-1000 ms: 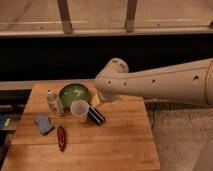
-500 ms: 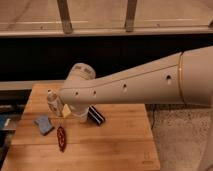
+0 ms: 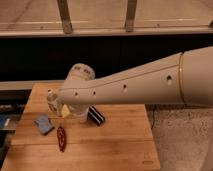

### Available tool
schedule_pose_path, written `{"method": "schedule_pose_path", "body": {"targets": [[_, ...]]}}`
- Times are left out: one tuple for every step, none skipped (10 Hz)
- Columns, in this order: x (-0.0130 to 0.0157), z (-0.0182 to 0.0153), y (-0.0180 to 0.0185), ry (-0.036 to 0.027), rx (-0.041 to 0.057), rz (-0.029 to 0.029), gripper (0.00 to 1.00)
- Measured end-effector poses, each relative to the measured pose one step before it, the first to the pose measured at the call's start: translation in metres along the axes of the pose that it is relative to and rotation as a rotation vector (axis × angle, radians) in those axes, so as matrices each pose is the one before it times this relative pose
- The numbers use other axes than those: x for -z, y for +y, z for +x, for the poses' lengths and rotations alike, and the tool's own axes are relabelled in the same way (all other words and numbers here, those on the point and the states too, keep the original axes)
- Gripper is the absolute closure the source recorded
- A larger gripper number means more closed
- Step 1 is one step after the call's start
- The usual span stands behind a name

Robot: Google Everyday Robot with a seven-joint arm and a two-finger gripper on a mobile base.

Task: Place the pepper in the ceramic cup

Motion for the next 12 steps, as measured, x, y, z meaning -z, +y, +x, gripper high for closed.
{"method": "schedule_pose_path", "body": {"targets": [[0.00051, -0.00012, 0.01357, 0.00008, 0.02836, -0.01642, 0.20], [0.00078, 0.00081, 0.01344, -0.00184, 0.02693, -0.01089, 0.20], [0.00051, 0.00167, 0.01736, -0.00115, 0.02756, -0.01944, 0.20], [-0.00081, 0.00069, 0.02180, 0.00033, 0.02933, -0.02796, 0.20], [-0.00484, -0.00185, 0.02254, 0.00614, 0.03887, -0.03227, 0.20], [-0.00696, -0.00426, 0.01361, 0.00628, 0.02791, -0.02519, 0.20], [-0.00558, -0.00289, 0.00770, 0.00715, 0.01341, -0.01924, 0.20], [-0.00988, -0.00407, 0.00608, 0.01100, 0.01214, -0.01411, 0.20], [-0.00900, -0.00256, 0.00485, 0.00995, 0.01258, -0.00654, 0.20], [-0.01985, -0.00082, 0.00763, 0.03048, 0.01377, -0.00037, 0.20], [-0.01612, 0.00234, 0.00336, 0.02813, 0.00737, 0.01108, 0.20], [-0.01134, 0.00190, 0.00298, 0.02219, 0.00414, 0.01168, 0.20]]}}
